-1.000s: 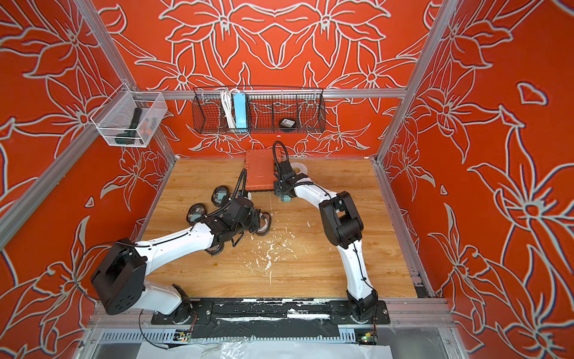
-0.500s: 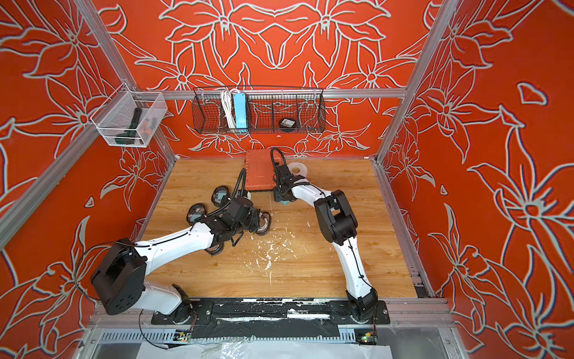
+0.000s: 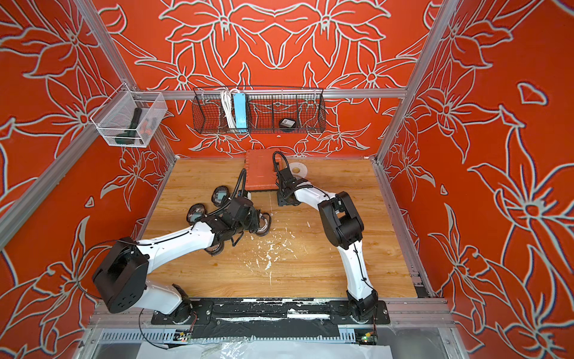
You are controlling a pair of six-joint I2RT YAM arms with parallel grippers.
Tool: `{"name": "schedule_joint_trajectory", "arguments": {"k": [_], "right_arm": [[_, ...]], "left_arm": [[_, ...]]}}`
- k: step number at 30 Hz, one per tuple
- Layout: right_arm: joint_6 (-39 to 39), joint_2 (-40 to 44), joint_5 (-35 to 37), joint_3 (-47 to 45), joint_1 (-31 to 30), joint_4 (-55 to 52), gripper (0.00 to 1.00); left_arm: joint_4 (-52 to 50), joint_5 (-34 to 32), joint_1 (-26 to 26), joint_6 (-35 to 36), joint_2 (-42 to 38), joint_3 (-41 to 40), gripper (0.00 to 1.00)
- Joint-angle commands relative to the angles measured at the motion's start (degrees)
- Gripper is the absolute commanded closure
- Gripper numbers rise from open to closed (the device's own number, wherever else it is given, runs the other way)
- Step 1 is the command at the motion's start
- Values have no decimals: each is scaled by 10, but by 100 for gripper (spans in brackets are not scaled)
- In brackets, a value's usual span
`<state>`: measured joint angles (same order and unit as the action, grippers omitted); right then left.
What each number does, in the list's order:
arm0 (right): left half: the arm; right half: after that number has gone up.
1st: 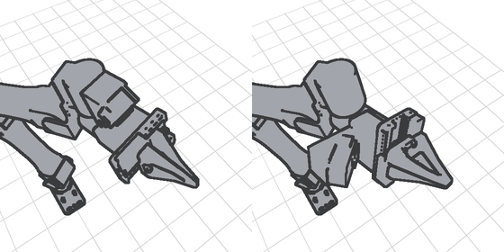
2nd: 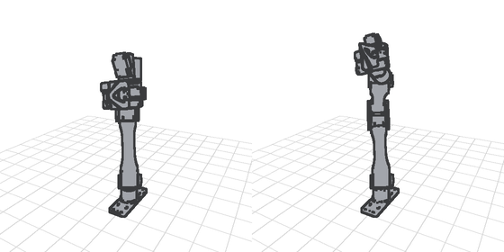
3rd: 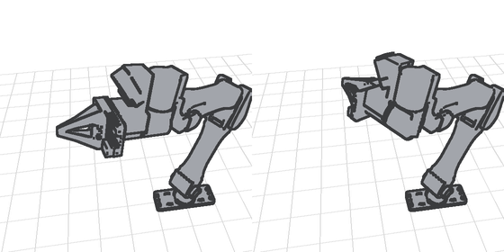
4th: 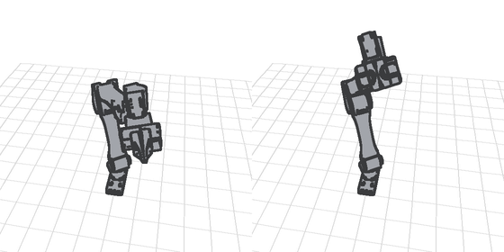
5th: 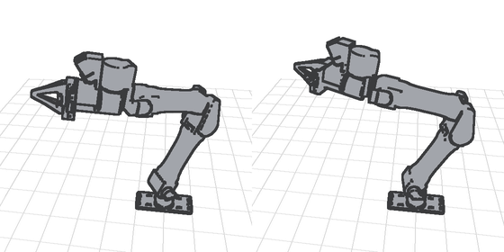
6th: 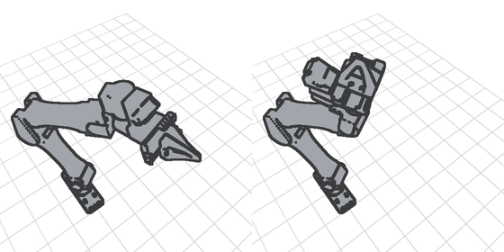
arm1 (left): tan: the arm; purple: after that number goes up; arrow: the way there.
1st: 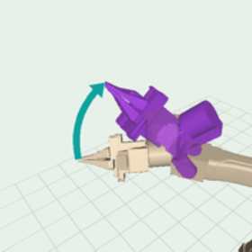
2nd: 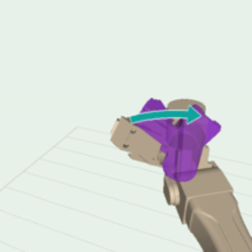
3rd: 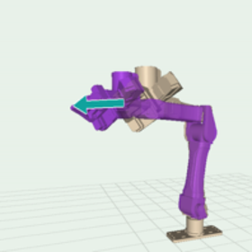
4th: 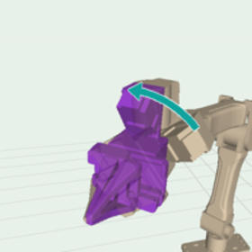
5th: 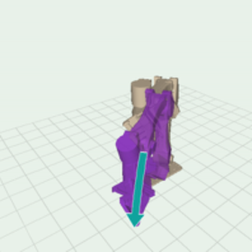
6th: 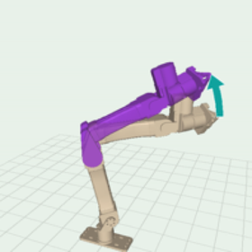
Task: Pack away charging kits
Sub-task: Pick up the plug from the center of the board.
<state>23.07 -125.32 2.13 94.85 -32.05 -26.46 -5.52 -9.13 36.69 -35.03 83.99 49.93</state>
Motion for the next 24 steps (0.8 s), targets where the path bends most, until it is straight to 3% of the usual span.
{"name": "schedule_joint_trajectory", "arguments": {"k": [1, 6, 9, 24], "right_arm": [[-7, -26, 40, 40, -8, -29, 39], [-14, -65, 50, 96, -8, -67, 39], [-14, -77, 48, 111, -10, -81, 44], [12, -45, 77, 77, -28, -88, 50]], "left_arm": [[6, 5, -5, -6, 8, 13, 100], [6, 7, -6, -5, 11, 15, 100], [6, 9, -7, -5, 11, 15, 100], [10, 17, -9, -6, 15, 13, 100]]}}
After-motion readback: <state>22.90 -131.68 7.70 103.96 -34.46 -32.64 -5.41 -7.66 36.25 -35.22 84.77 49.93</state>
